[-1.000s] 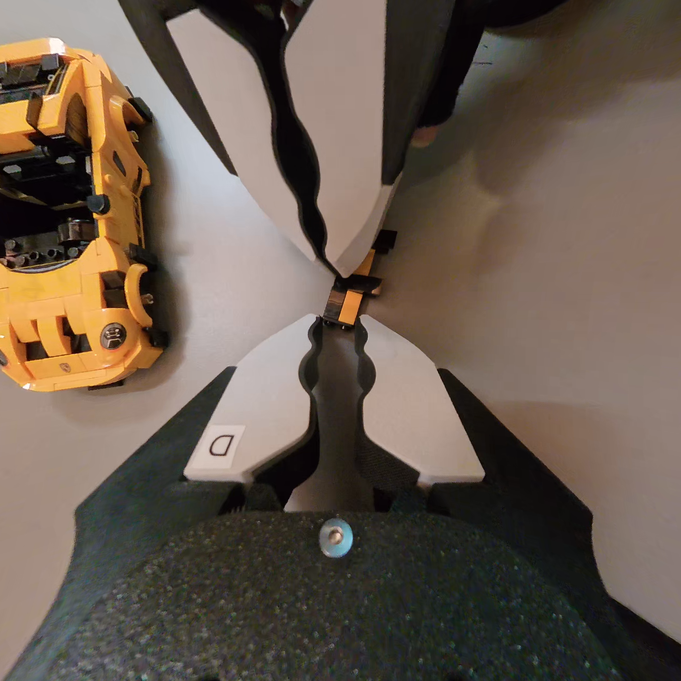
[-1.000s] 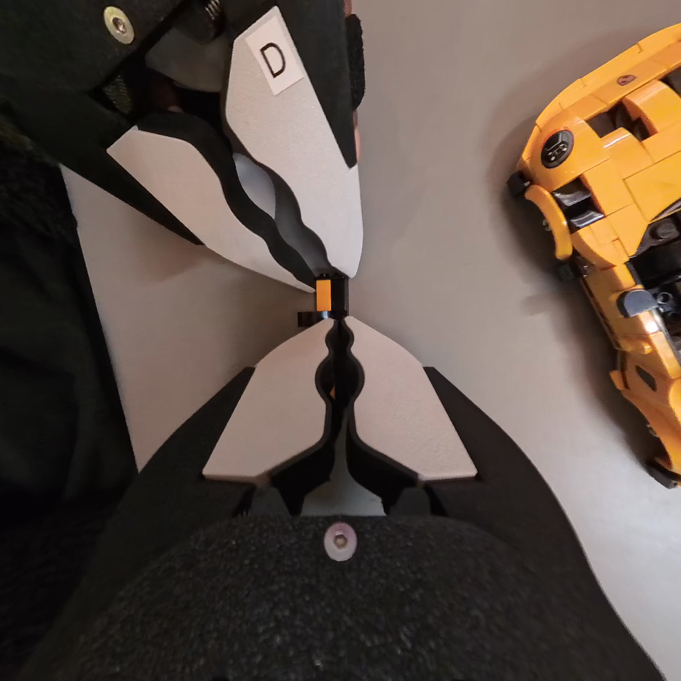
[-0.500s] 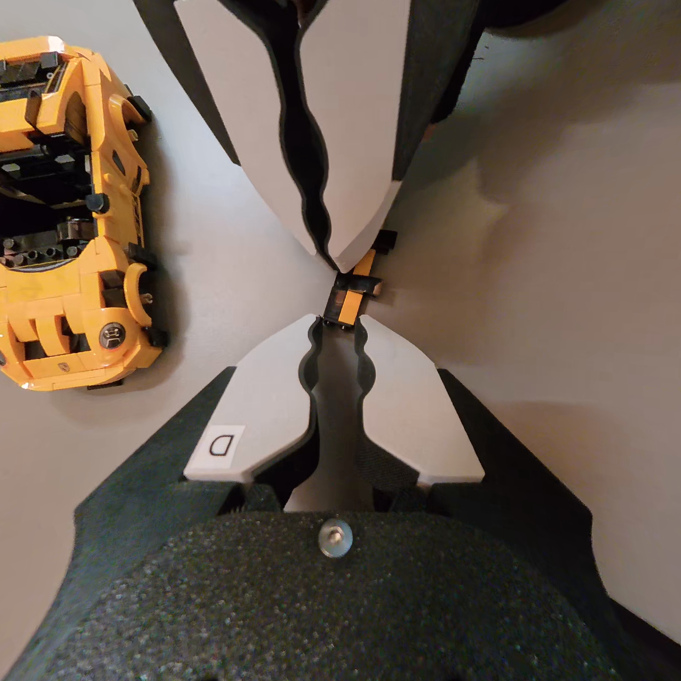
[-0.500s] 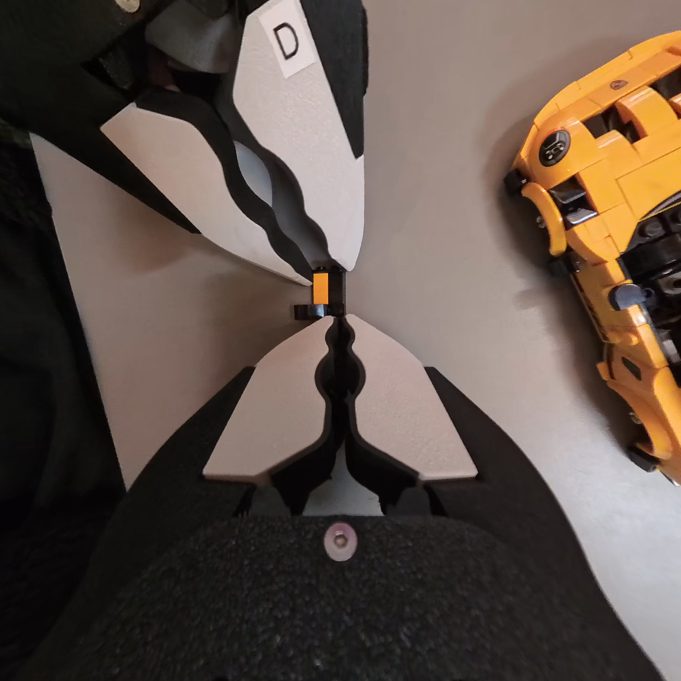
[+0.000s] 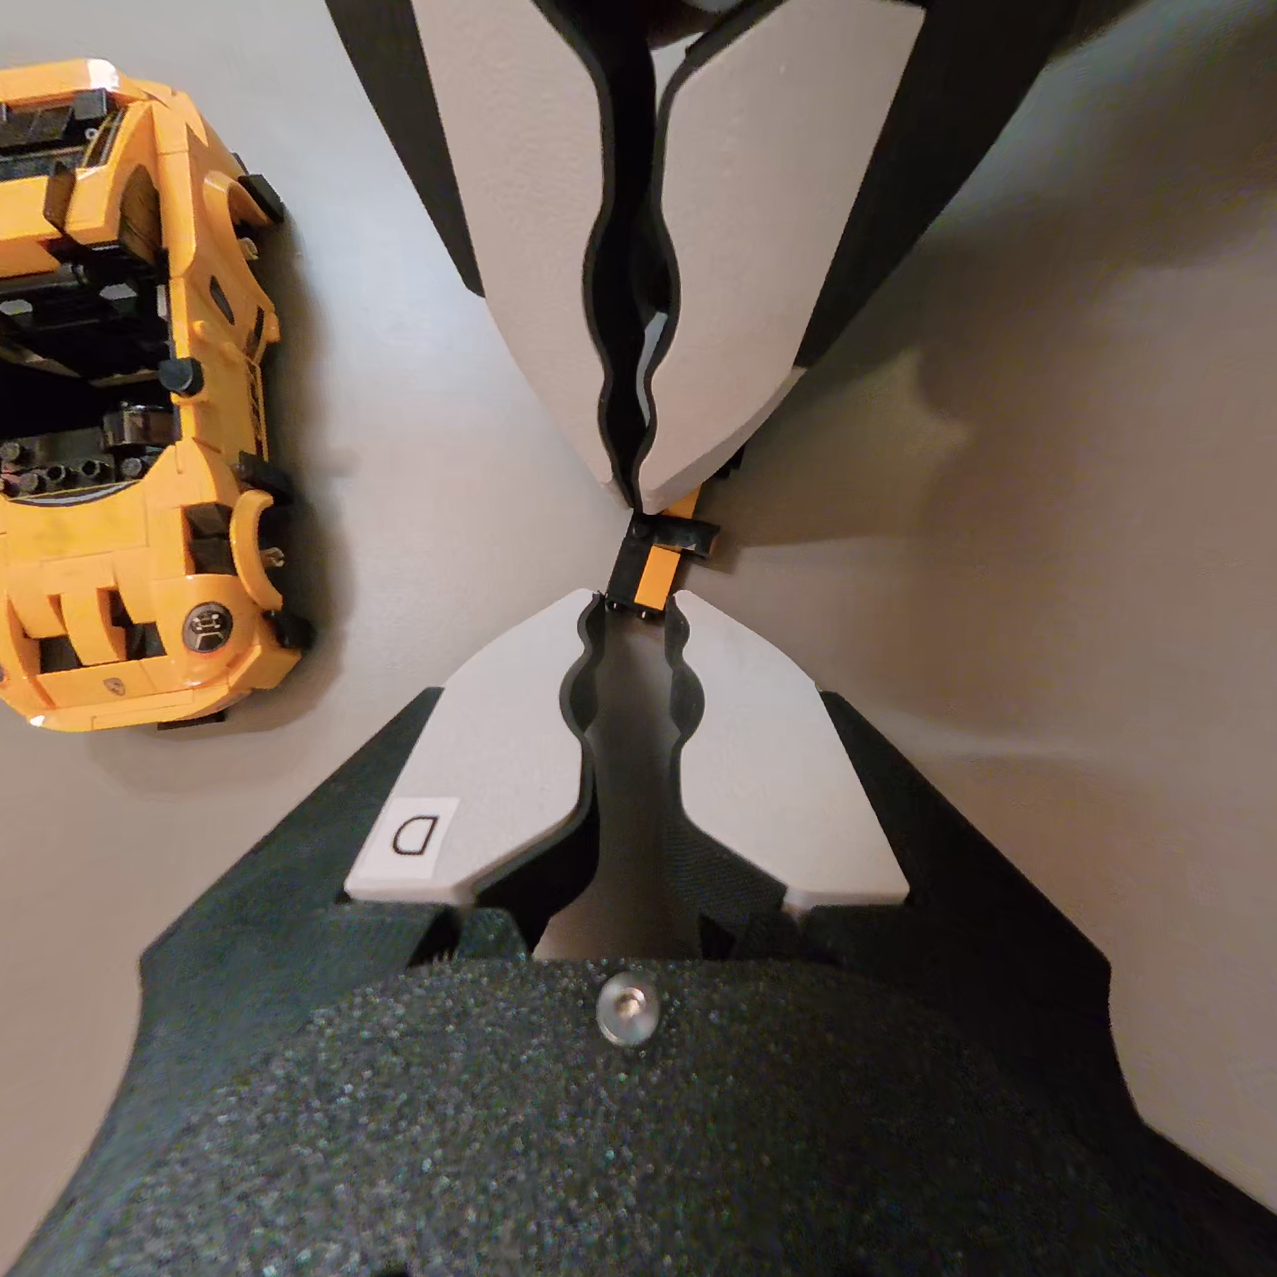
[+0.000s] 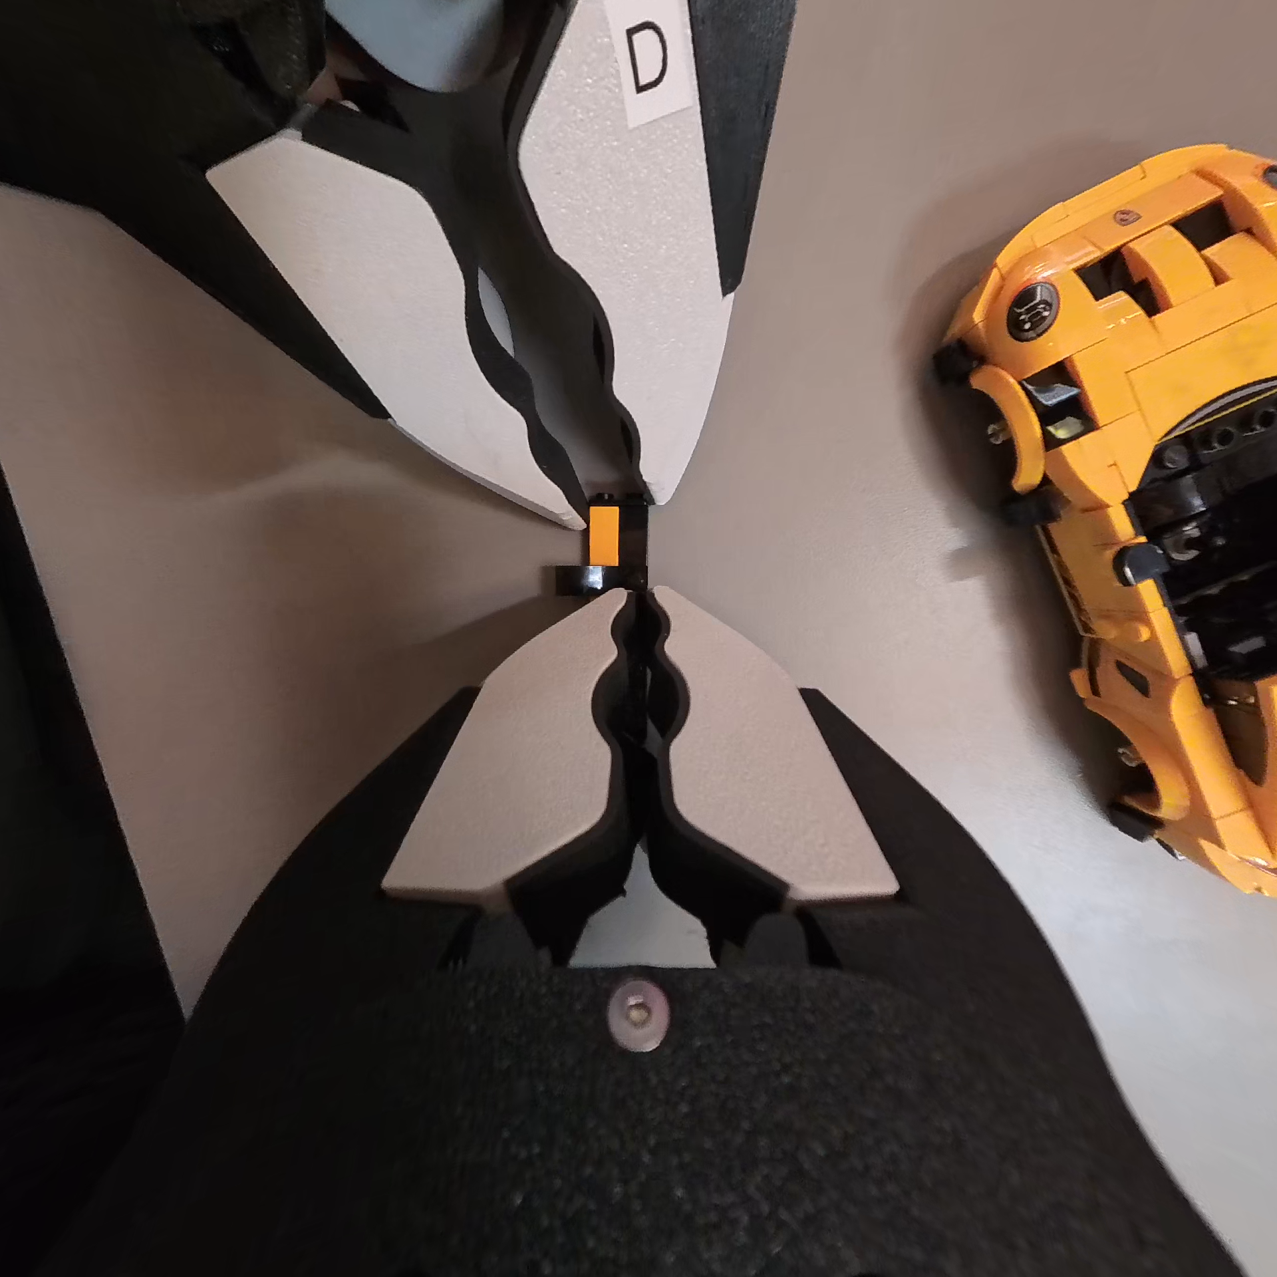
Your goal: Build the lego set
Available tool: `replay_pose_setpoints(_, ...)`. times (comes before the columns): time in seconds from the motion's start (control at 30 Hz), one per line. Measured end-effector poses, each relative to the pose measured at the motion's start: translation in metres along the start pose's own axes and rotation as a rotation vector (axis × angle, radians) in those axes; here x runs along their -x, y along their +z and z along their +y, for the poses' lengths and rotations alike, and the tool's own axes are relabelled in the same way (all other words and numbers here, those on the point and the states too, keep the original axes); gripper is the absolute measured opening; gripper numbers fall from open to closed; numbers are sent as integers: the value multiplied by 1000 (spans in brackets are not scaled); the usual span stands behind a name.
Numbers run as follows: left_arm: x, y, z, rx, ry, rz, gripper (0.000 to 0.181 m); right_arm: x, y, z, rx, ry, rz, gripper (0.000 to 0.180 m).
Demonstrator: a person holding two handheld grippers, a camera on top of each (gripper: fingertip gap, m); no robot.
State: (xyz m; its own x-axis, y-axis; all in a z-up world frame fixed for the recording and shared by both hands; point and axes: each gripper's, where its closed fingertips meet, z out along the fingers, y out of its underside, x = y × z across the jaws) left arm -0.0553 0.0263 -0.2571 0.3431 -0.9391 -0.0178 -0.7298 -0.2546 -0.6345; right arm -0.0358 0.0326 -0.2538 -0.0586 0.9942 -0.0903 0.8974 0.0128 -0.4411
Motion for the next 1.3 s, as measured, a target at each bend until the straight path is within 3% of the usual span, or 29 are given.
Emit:
replay_pose_setpoints(0.53, -1, 0, 0, -10, -7, 17, 16, 0, 3, -4, -12, 9, -3, 0)
replay_pose_setpoints(0.8, -2, 0, 0, -16, -16, 24, 15, -14, -24, -11, -232, 148, -10, 0)
replay_pose_setpoints(1.3, -4, 0, 0, -6, -3, 24, 15, 7, -1, 3, -91, 72, -22, 0)
